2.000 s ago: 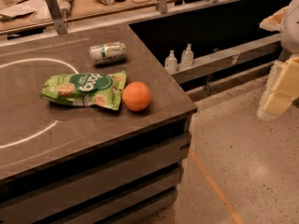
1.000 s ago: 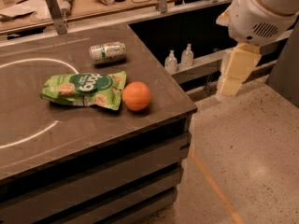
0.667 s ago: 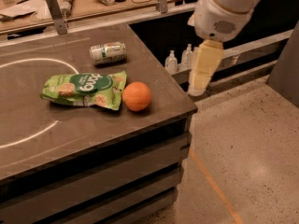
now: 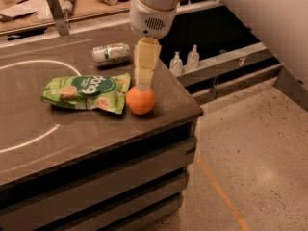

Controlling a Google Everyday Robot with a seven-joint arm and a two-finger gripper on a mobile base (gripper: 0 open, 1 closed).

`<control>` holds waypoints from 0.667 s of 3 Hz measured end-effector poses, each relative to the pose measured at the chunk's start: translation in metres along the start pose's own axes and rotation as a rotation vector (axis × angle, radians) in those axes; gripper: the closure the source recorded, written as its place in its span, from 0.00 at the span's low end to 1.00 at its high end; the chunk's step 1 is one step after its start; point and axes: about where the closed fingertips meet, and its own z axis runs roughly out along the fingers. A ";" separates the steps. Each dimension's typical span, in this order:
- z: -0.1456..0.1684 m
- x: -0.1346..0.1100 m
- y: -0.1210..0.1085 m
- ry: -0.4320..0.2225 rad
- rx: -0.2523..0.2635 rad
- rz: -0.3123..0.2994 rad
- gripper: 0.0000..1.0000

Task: Pick green rice chip bag

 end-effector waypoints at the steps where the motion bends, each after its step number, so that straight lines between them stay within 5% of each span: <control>1: 0.021 -0.064 -0.010 -0.013 -0.042 -0.087 0.00; 2: 0.043 -0.113 -0.015 -0.023 -0.066 -0.154 0.00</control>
Offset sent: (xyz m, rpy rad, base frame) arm -0.0011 0.1571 -0.0156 -0.0781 0.0730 0.2361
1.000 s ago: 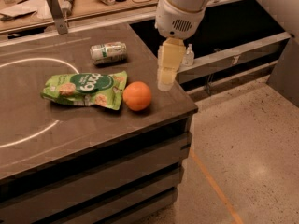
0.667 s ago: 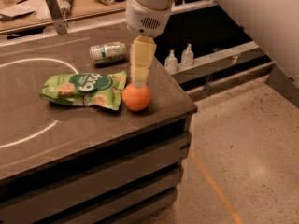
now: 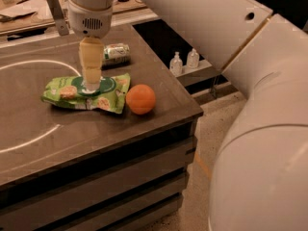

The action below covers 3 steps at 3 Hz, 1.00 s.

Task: Pick green rice chip bag

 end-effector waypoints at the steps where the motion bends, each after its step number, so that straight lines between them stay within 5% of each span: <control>1: 0.000 0.000 0.000 0.000 0.000 0.000 0.00; 3: 0.054 0.031 -0.017 -0.009 -0.083 0.151 0.00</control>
Offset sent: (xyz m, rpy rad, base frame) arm 0.0278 -0.0171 -0.0537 -0.0454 0.1420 -0.1458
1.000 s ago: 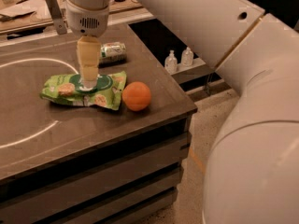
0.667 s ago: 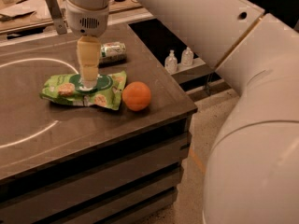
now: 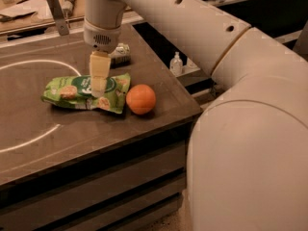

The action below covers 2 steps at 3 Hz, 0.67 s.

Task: Pick green rice chip bag

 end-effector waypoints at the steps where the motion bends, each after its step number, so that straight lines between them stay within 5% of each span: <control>1: 0.029 -0.002 -0.006 -0.058 -0.062 0.011 0.00; 2: 0.052 -0.019 -0.011 -0.090 -0.128 -0.026 0.00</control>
Offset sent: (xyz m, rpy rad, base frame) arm 0.0107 0.0654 -0.0579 0.0774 0.2111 0.1665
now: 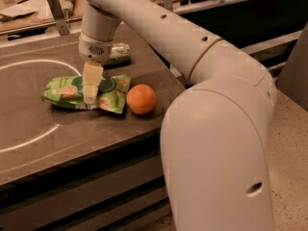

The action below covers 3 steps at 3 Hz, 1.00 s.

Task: Pick green rice chip bag

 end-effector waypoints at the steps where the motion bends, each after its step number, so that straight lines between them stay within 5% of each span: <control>1: 0.038 -0.013 -0.007 0.015 -0.111 -0.021 0.21; 2: 0.038 -0.016 -0.007 0.016 -0.125 -0.022 0.45; 3: 0.033 -0.018 -0.007 0.016 -0.125 -0.022 0.83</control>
Offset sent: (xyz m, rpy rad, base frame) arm -0.0192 0.0277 -0.0582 -0.1152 0.2411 0.1370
